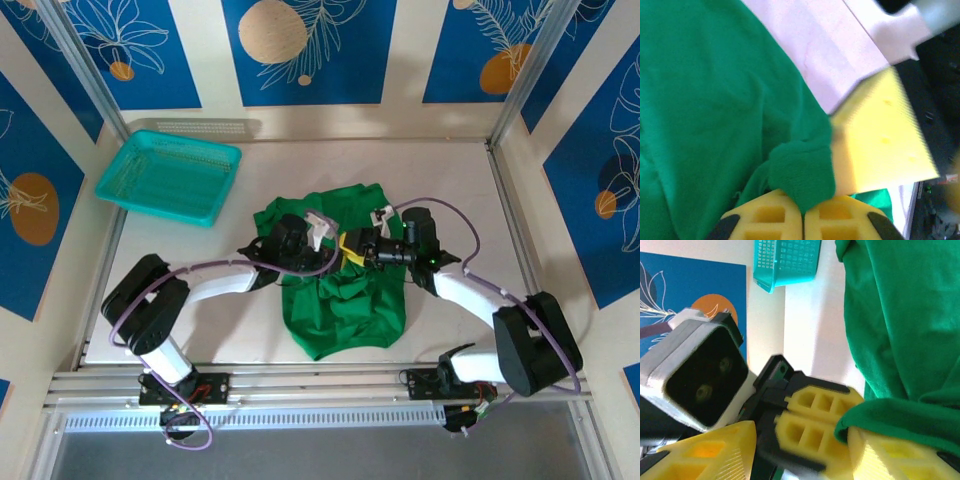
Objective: Fold the inside-out t-shirt
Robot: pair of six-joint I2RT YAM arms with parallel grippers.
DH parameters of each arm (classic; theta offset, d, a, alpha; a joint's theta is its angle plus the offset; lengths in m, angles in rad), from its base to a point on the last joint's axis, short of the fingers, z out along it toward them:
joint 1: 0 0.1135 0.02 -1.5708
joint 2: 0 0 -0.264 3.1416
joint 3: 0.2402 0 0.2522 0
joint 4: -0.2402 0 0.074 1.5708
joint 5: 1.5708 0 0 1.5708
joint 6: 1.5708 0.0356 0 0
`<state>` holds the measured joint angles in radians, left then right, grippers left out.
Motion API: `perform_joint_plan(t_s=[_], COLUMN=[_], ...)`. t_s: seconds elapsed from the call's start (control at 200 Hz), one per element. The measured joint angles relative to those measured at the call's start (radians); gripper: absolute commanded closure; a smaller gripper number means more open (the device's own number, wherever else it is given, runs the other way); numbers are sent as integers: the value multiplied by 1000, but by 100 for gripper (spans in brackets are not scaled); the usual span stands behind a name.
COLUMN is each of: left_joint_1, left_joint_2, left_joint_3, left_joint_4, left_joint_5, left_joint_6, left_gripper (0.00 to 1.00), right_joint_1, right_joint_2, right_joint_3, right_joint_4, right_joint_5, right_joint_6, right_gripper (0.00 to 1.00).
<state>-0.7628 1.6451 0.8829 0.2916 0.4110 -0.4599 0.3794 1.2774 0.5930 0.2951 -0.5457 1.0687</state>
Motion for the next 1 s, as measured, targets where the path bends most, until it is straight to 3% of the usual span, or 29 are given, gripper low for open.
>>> perform_joint_plan(t_s=[0.305,0.435,0.605,0.775,1.001], left_joint_1=[34,36,37,45,48], left_joint_2=[-33,-63,-98,-131,-209], left_joint_3=[-37,-37,-37,-35,-16], left_joint_4=[-37,-50,-80,-127,-191], left_joint_5=[15,38,82,118,149], left_joint_6=[21,20,5,-21,-40], left_gripper=[100,100,100,100,100], right_joint_1=[6,77,166,167,185], right_joint_2=[-171,-161,-79,-40,0], right_joint_3=[13,45,133,153,151], right_joint_4=[-377,-473,-533,-538,-526], right_joint_5=[153,185,257,330,327], right_joint_6=[-286,-403,-505,-573,-640], right_gripper=[47,47,48,48,50])
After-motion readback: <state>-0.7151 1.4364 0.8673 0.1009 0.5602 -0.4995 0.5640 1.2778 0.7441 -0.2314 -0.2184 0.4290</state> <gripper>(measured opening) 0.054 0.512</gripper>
